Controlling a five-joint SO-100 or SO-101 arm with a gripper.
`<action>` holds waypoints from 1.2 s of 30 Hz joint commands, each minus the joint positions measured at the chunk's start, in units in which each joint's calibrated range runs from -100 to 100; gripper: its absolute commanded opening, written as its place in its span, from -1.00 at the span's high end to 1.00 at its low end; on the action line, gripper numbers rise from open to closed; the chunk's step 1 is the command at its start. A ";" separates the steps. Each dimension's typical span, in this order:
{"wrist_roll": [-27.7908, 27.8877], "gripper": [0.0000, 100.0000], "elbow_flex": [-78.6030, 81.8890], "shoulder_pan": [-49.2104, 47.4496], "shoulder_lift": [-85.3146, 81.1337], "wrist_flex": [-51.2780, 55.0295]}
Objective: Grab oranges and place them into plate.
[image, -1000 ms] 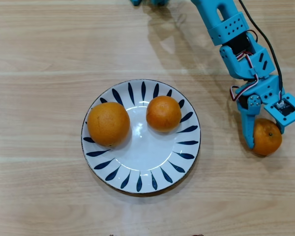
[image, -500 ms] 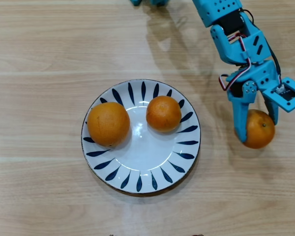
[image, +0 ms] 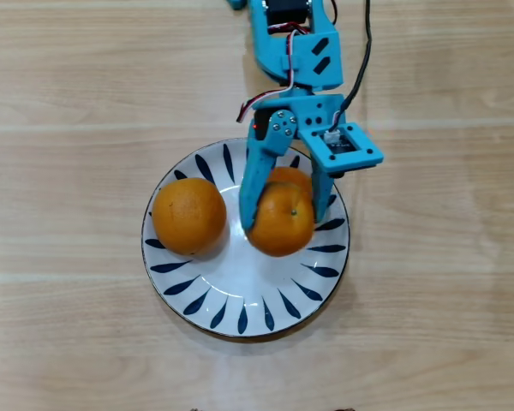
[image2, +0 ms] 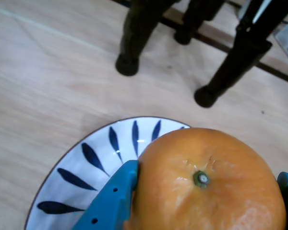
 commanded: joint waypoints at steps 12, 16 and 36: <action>0.33 0.03 -1.88 1.44 0.89 -0.75; 0.48 0.10 -1.79 1.20 0.72 -0.66; 32.06 0.96 38.87 0.71 -50.85 27.70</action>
